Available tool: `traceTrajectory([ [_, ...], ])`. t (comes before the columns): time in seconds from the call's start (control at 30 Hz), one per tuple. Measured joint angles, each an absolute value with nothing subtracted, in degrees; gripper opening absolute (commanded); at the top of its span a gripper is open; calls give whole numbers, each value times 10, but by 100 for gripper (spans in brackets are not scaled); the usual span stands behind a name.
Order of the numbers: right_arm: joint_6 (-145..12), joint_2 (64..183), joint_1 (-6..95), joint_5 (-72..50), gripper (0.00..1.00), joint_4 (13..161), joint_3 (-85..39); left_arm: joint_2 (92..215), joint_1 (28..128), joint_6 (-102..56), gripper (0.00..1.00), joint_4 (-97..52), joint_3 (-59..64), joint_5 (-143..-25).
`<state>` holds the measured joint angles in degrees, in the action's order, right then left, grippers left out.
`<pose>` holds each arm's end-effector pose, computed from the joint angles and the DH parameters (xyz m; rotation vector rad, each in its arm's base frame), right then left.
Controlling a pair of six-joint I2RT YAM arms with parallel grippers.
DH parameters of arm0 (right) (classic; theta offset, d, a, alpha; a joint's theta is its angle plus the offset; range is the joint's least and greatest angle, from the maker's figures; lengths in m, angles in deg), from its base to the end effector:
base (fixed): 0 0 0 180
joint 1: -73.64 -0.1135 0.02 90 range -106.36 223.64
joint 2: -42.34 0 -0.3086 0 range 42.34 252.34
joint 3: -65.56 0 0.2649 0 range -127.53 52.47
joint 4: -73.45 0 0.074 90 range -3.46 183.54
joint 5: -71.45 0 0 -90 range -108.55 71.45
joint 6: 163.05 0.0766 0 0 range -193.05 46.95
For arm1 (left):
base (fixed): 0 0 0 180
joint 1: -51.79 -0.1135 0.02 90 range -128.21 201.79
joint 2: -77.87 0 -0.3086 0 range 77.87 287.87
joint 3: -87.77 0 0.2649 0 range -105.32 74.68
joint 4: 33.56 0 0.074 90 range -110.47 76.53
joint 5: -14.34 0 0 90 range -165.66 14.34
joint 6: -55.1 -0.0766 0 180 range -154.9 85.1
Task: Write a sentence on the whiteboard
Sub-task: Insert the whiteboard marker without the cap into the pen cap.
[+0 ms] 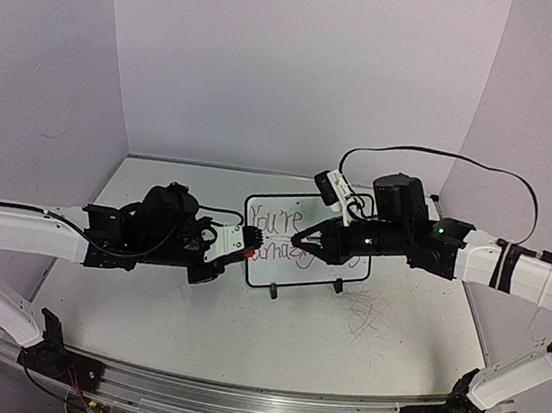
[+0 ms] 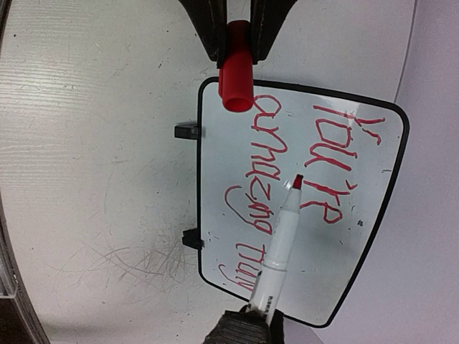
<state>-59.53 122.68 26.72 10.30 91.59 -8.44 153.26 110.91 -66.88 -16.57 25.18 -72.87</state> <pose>0.2188 0.2881 0.3300 -0.9418 1.9227 1.1536 0.1731 -0.2822 0.2787 1.4773 1.4907 -0.2358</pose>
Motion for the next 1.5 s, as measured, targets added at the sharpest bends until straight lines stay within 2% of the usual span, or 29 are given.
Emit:
traceTrajectory([
  [0.33, -611, 1267, 263, 154, 0, 963, -135, 1537, 1110, -696, 0, -171, 261, -716],
  [0.83, -632, 1308, 251, 154, 0, 1002, -157, 1539, 1111, -696, 0, -171, 261, -704],
  [1.5, -636, 1294, 250, 141, 0, 1008, -163, 1551, 1115, -710, 0, -175, 261, -692],
])
